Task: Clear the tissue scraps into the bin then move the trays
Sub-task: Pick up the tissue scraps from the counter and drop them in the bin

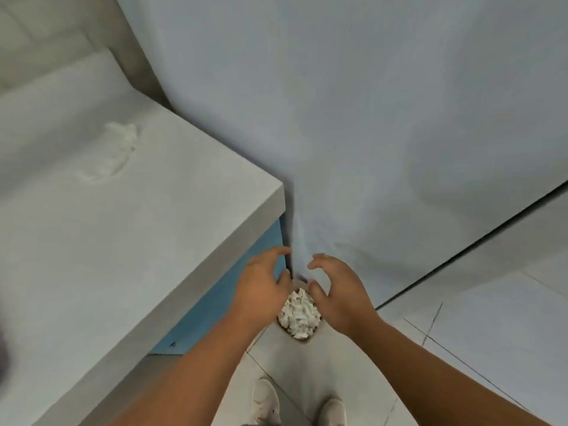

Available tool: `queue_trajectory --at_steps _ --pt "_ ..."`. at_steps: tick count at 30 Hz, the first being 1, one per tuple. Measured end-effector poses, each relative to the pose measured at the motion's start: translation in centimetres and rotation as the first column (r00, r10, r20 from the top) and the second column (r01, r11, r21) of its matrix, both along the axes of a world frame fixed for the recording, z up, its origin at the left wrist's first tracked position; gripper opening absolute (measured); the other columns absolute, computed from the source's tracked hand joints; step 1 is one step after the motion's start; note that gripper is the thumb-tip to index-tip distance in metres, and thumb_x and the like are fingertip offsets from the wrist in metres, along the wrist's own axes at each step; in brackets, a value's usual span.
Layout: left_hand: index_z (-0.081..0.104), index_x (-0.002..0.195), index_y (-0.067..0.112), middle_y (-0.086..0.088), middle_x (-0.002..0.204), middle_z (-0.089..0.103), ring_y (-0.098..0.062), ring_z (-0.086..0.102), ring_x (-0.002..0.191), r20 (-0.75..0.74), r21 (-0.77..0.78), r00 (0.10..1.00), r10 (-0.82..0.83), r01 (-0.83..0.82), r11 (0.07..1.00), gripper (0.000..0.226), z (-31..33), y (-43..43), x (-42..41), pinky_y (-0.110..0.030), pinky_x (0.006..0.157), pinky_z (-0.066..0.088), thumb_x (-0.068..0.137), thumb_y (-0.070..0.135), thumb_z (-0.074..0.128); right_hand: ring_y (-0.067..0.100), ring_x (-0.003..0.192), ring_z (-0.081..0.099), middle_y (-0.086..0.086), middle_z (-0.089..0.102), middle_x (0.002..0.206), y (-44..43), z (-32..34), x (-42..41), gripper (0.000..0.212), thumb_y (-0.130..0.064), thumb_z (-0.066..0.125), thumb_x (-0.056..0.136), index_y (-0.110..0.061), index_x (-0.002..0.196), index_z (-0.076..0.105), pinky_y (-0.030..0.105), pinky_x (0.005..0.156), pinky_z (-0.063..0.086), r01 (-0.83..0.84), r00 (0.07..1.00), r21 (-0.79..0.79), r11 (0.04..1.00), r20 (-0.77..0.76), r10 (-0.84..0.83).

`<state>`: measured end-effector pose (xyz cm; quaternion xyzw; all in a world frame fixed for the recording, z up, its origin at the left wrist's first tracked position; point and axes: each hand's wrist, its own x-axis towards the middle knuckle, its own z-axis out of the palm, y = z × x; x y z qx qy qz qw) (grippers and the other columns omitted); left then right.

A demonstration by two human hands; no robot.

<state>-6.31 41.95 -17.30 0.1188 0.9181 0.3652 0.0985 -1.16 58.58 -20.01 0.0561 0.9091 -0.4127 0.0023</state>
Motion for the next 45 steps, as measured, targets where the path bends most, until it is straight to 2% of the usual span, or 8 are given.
queue_trajectory --at_steps 6,15,21,25,31,38,42,45 --pt "0.055 0.133 0.024 0.010 0.132 0.057 -0.007 0.047 0.125 -0.152 0.060 0.983 0.099 -0.091 0.994 0.042 7.1 -2.8 -0.6 -0.006 0.100 0.025 0.092 0.016 0.058 0.004 0.128 0.042 -0.010 0.049 0.139 -2.1 8.1 -3.8 0.042 -0.026 0.056 0.095 -0.025 0.136 0.051 0.009 0.102 0.023 -0.148 0.981 0.034 0.988 -0.119 0.151" --pt "0.055 0.131 0.028 0.011 0.137 0.055 -0.010 0.045 0.129 -0.255 0.036 0.922 0.291 -0.292 0.956 0.037 11.6 -11.9 -7.7 -0.016 0.103 0.029 0.095 0.024 0.059 0.005 0.127 0.046 -0.011 0.054 0.135 -8.8 14.0 -12.7 0.039 -0.027 0.058 0.094 -0.026 0.132 0.055 0.021 0.109 0.034 -0.272 0.931 0.074 0.959 -0.231 0.282" --pt "0.058 0.128 0.023 0.003 0.138 0.052 -0.022 0.038 0.132 -0.231 -0.019 0.901 0.367 -0.382 0.924 0.036 10.0 -19.3 -14.9 -0.025 0.103 0.029 0.092 0.025 0.061 0.002 0.126 0.045 -0.013 0.053 0.134 -14.7 13.5 -19.1 0.036 -0.029 0.056 0.096 -0.029 0.132 0.053 0.001 0.097 0.023 -0.327 0.927 0.101 0.939 -0.160 0.340" --pt "0.052 0.133 0.030 -0.005 0.148 0.040 -0.026 0.029 0.140 -0.120 -0.208 0.917 0.380 -0.397 0.894 0.044 7.1 -23.6 -20.8 -0.039 0.111 0.027 0.091 0.042 0.057 0.002 0.127 0.046 -0.013 0.053 0.134 -18.2 12.6 -22.9 0.035 -0.025 0.056 0.096 -0.027 0.131 0.055 -0.001 0.097 0.021 -0.338 0.928 0.116 0.934 -0.121 0.351" --pt "0.052 0.134 0.031 -0.006 0.148 0.037 -0.029 0.033 0.134 -0.274 -0.301 0.873 0.403 -0.476 0.826 0.046 5.1 -25.6 -26.4 -0.041 0.111 0.028 0.091 0.044 0.058 0.004 0.124 0.049 -0.012 0.057 0.130 -21.4 10.8 -27.0 0.033 -0.019 0.058 0.094 -0.026 0.126 0.059 -0.004 0.097 0.019 -0.294 0.941 0.178 0.939 -0.117 0.317" --pt "0.068 0.110 0.029 0.004 0.111 0.059 -0.020 0.049 0.105 -0.265 -0.108 0.912 0.313 -0.351 0.930 0.025 1.7 -27.9 -28.7 -0.033 0.090 0.036 0.095 0.021 0.050 0.009 0.125 0.050 -0.008 0.059 0.130 -25.0 9.6 -31.4 0.033 -0.020 0.056 0.094 -0.024 0.127 0.058 0.011 0.103 0.028 -0.304 0.942 0.208 0.930 -0.077 0.326" --pt "0.068 0.095 0.014 -0.005 0.095 0.064 -0.026 0.057 0.091 -0.243 -0.032 0.901 0.360 -0.378 0.925 0.026 2.2 -30.3 -30.1 -0.037 0.082 0.045 0.097 0.017 0.043 0.015 0.121 0.052 -0.003 0.060 0.128 -27.9 9.2 -35.0 0.034 -0.024 0.056 0.094 -0.022 0.128 0.057 0.021 0.103 0.036 -0.267 0.950 0.216 0.939 -0.106 0.295" --pt "0.054 0.070 0.013 -0.005 0.072 0.058 -0.026 0.056 0.073 -0.156 -0.004 0.879 0.451 -0.458 0.889 0.047 4.0 -32.4 -31.5 -0.034 0.068 0.041 0.104 0.039 0.035 0.020 0.121 0.050 0.000 0.055 0.135 -30.3 9.2 -38.3 0.040 -0.030 0.055 0.095 -0.021 0.134 0.052 0.031 0.102 0.044 -0.202 0.957 0.281 0.938 -0.145 0.250"
